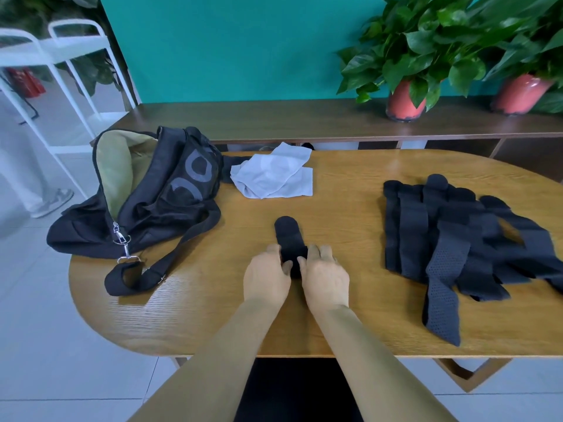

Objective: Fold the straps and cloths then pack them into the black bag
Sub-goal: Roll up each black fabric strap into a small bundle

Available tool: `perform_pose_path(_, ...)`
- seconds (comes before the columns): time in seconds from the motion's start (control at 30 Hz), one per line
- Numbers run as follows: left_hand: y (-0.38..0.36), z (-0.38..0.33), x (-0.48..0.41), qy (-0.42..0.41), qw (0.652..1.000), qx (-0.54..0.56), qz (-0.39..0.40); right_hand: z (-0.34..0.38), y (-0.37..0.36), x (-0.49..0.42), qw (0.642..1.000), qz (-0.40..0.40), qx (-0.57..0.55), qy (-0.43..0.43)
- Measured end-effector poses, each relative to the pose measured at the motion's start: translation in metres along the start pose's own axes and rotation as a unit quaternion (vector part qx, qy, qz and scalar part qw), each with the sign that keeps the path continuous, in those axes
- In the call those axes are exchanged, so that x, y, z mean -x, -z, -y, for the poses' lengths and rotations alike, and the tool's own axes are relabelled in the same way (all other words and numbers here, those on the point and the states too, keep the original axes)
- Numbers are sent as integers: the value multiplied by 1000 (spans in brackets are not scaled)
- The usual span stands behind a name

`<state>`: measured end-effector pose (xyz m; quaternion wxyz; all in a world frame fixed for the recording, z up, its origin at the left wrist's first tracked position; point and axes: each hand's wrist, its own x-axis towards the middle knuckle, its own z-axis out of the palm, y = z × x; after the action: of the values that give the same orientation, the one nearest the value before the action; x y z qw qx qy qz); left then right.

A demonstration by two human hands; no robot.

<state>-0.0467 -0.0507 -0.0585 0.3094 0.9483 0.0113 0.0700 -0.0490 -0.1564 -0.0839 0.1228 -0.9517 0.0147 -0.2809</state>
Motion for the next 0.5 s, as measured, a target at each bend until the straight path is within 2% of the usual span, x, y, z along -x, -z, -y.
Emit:
perform_pose_path(0.07, -1, 3, 2, -46, 999, -13, -12, -1, 1, 0, 1000, -1, -14, 2)
perform_pose_path(0.13, -1, 7, 4, -129, 991, -22, -24, -2, 1, 0, 999, -7, -34, 8)
perform_pose_path(0.2, 1, 11, 6, -184, 981, -62, 13, -5, 1, 2, 998, -12, -57, 18)
perform_pose_path(0.3, 5, 16, 5, -189, 969, -133, 88, -11, 4, 10, 996, 0, -82, 41)
perform_pose_path(0.5, 12, 15, -7, -197, 964, -141, 111, -15, 14, 12, 989, 99, -77, 84)
